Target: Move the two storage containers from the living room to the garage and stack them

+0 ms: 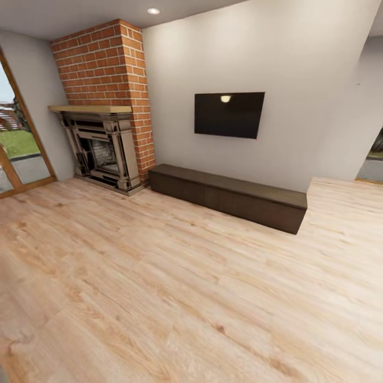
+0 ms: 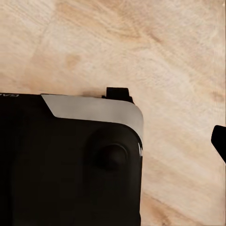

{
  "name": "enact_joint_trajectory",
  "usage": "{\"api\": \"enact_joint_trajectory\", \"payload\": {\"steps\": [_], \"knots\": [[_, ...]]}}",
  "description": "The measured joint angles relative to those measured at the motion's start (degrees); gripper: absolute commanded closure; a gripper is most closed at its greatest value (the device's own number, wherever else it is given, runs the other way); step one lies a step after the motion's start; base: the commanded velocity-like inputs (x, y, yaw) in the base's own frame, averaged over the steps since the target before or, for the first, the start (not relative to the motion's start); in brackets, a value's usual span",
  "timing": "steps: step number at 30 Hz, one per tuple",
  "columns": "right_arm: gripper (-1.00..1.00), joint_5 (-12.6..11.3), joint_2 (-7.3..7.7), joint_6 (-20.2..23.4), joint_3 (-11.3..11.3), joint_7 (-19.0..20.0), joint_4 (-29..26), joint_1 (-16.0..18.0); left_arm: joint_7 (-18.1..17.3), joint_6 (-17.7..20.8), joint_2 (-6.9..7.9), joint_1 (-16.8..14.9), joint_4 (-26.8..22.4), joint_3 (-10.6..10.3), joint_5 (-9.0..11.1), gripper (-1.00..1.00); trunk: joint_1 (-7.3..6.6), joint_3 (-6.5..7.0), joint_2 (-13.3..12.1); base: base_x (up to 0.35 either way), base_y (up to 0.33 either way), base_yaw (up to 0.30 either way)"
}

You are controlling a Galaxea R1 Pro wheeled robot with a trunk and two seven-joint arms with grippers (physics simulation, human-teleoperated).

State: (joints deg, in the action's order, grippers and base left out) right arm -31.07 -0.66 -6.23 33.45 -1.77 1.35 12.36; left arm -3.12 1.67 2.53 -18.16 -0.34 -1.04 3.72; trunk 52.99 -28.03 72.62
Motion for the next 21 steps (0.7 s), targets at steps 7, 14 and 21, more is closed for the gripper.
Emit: {"api": "enact_joint_trajectory", "payload": {"steps": [7,14,21], "knots": [[-1.00,0.00,0.00,0.01,0.00,0.00,0.00,0.00,0.00,0.00,0.00,0.01,0.00,-0.01,-0.02,-1.00,0.00,0.00,0.00,0.321,0.000,0.268],[-1.00,0.00,0.00,-0.01,0.00,0.00,0.00,-0.02,0.00,0.00,0.00,0.00,0.02,0.01,-0.01,-1.00,0.00,0.00,0.00,0.321,0.000,0.270],[-1.00,-0.09,0.06,-0.01,0.00,0.00,0.00,-0.01,0.00,0.00,0.00,0.00,0.02,-0.02,0.01,-1.00,0.00,0.00,0.00,0.321,0.000,0.270]]}}
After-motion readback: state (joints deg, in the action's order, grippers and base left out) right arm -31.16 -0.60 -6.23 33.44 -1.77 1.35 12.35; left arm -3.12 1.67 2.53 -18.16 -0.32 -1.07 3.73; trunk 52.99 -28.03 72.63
